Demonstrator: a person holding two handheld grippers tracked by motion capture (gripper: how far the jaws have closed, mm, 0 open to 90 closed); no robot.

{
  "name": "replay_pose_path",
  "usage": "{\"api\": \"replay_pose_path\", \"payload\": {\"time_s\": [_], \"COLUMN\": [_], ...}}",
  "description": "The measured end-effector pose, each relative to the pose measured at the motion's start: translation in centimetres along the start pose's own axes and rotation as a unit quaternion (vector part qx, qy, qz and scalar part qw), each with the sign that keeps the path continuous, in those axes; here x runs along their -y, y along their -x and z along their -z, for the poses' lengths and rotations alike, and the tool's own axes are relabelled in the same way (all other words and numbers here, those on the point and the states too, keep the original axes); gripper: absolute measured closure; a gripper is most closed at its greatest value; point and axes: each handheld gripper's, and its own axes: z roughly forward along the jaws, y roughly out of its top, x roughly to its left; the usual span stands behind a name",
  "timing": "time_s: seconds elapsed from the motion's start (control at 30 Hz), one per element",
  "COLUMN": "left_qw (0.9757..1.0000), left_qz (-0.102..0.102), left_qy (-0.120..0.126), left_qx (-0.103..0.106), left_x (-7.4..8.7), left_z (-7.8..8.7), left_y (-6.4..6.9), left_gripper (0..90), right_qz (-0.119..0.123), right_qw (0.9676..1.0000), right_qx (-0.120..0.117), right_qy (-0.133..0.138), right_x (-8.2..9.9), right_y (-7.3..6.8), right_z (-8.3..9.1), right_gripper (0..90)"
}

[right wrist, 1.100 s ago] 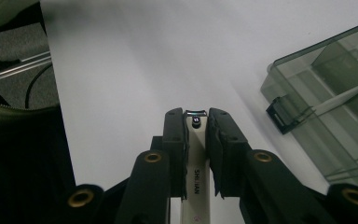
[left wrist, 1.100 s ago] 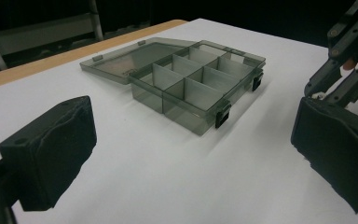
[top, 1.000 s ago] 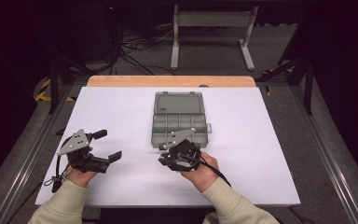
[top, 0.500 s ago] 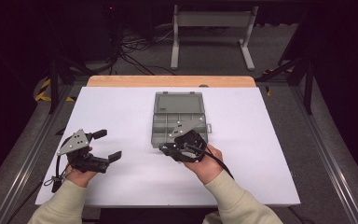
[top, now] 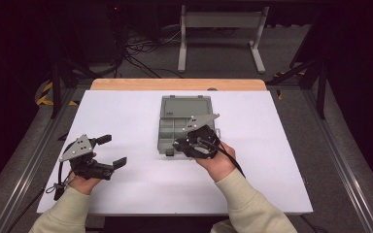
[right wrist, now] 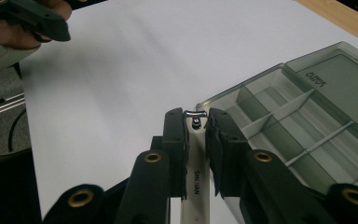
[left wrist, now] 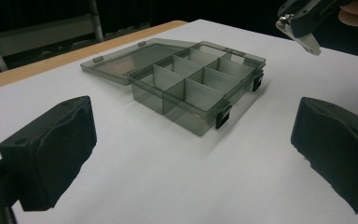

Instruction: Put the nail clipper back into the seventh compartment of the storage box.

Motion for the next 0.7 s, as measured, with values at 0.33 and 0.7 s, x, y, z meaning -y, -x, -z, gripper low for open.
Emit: {"api": "replay_pose_path", "payload": {"time_s": [0.33,0.7], "left_qw": [1.0000,1.0000], "left_qz": [0.001,-0.002], "left_qy": [0.000,-0.004], "left_qx": [0.001,0.000], "left_x": [0.0,0.0], "left_z": [0.0,0.0], "left_y": [0.0,0.0], "left_gripper": [1.0,1.1], "right_qz": [-0.019,-0.037], "right_qw": [0.9995,0.9985], "right_qx": [0.022,0.039], "right_qy": [0.013,0.011], "right_x": [-0.1,0.1], "right_y": [2.3,4.3], "right_z": [0.0,-0.8], "right_gripper": [78.1,78.1]}}
